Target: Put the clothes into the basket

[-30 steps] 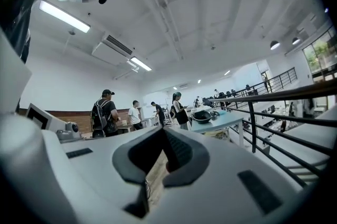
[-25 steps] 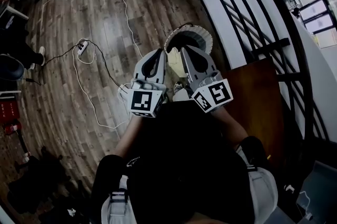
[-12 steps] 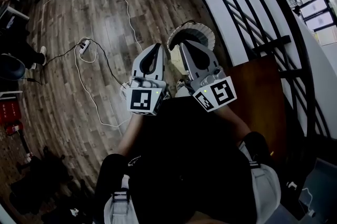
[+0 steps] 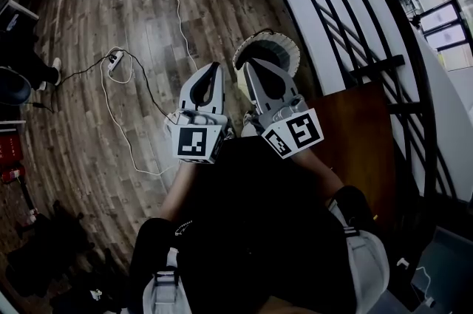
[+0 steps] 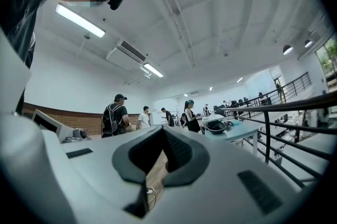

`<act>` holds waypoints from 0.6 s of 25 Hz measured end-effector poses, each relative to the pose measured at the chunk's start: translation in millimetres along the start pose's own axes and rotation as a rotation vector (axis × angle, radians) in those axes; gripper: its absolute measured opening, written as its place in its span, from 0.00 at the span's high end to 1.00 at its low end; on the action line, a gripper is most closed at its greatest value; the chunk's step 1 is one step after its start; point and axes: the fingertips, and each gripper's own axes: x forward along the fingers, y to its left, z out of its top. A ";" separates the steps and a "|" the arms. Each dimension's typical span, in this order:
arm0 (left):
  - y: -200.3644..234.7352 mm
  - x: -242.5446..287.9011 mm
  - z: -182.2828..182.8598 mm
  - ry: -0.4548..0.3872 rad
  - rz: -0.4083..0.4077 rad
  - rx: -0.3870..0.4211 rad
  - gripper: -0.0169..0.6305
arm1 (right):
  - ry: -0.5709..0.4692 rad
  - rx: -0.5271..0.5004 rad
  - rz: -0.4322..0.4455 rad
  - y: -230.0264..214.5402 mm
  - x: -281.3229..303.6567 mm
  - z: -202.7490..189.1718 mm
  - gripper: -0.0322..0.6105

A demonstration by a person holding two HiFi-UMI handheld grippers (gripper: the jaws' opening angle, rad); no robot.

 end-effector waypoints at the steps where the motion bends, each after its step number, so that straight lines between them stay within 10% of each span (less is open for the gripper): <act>1: 1.2 -1.1 -1.3 0.003 0.004 0.000 0.95 | 0.001 0.002 0.002 1.1 0.8 -0.8 0.94; 15: -2.4 -3.8 -9.9 0.025 -0.004 0.008 0.95 | 0.001 0.019 -0.014 0.6 -2.5 -6.3 0.94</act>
